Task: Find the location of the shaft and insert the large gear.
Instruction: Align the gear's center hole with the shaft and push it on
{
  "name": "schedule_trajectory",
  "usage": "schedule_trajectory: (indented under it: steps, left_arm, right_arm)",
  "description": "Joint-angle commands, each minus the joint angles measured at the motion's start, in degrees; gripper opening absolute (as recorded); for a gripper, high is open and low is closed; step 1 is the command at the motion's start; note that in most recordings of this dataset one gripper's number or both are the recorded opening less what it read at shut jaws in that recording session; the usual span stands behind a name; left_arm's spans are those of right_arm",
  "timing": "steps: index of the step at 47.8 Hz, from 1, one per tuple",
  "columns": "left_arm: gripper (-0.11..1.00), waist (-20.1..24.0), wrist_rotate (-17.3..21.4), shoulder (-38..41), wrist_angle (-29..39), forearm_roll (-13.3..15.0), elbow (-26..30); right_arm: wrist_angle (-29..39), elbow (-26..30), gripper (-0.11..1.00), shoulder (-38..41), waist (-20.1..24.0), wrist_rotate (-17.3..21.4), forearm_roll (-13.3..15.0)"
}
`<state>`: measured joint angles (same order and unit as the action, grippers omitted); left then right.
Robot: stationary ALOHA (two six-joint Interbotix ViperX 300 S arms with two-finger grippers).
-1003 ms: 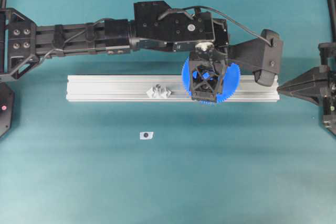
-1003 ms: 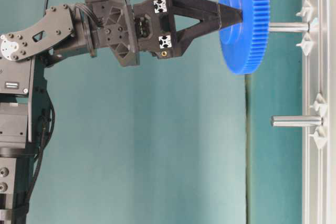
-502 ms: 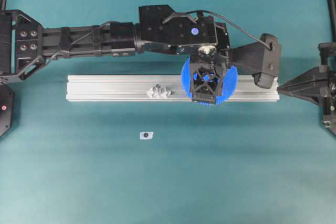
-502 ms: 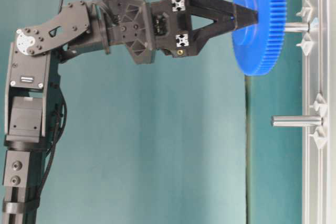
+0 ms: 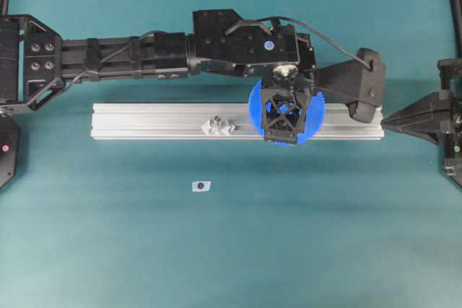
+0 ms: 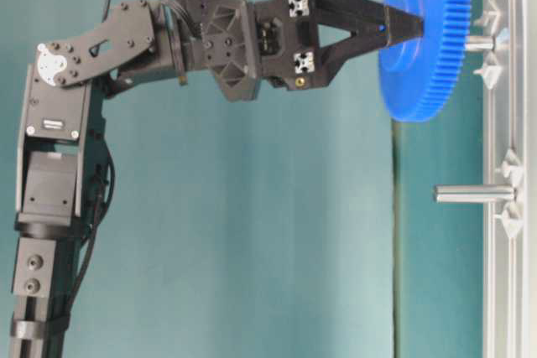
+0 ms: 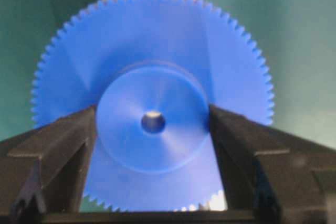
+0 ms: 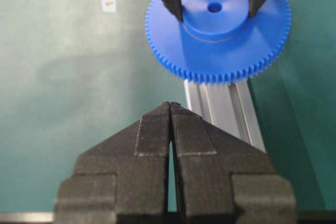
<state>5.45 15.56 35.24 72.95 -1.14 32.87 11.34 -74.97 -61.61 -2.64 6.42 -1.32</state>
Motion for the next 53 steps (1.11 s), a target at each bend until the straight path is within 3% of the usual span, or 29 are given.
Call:
schedule_trajectory:
  steps: [1, 53]
  left_arm:
    - [0.71, 0.26, 0.09, -1.49, -0.18, -0.18, -0.26]
    - [0.71, 4.13, 1.14, -2.64, -1.49, -0.18, -2.72]
  right_arm:
    - [-0.26, 0.62, -0.02, 0.35, -0.09, 0.62, 0.09]
    - [-0.44, 0.26, -0.02, 0.26, -0.09, 0.62, 0.09]
